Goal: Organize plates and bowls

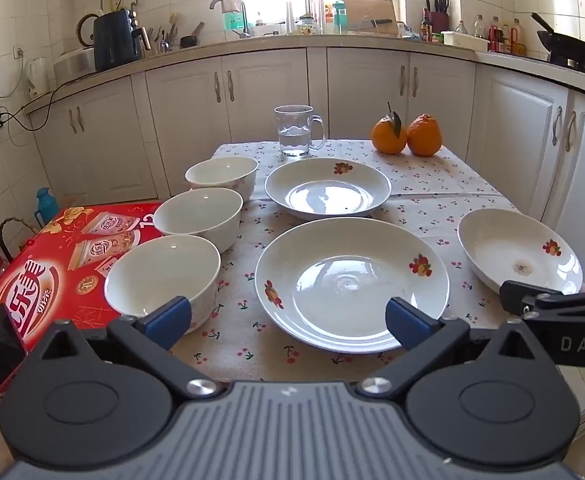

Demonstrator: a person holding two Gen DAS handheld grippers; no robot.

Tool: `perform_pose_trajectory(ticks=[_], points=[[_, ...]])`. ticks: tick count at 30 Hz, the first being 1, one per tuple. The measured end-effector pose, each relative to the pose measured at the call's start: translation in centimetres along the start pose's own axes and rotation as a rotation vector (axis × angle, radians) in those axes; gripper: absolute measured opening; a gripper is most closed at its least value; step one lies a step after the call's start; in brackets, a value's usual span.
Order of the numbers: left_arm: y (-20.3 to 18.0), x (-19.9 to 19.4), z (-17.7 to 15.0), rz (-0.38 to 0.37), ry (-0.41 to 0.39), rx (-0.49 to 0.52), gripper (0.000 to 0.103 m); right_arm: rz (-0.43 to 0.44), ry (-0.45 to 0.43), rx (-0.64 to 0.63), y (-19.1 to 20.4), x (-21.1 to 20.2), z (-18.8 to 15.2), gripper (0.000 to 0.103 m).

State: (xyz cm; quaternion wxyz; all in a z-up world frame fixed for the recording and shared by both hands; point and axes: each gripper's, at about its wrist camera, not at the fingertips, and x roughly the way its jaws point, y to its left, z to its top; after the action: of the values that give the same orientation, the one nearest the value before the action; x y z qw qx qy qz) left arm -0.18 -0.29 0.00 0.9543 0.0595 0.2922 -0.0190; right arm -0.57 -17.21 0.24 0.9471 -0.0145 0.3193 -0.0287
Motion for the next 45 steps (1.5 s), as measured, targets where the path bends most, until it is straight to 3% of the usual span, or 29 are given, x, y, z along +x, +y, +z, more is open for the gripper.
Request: perform_pose_trajectory(ticks=[45], points=[[0.44,0.39,-0.03,-0.006,0.017,-0.021,0.102,-0.013,0.004,-0.021,0.27,-0.17,0.06,0.103]])
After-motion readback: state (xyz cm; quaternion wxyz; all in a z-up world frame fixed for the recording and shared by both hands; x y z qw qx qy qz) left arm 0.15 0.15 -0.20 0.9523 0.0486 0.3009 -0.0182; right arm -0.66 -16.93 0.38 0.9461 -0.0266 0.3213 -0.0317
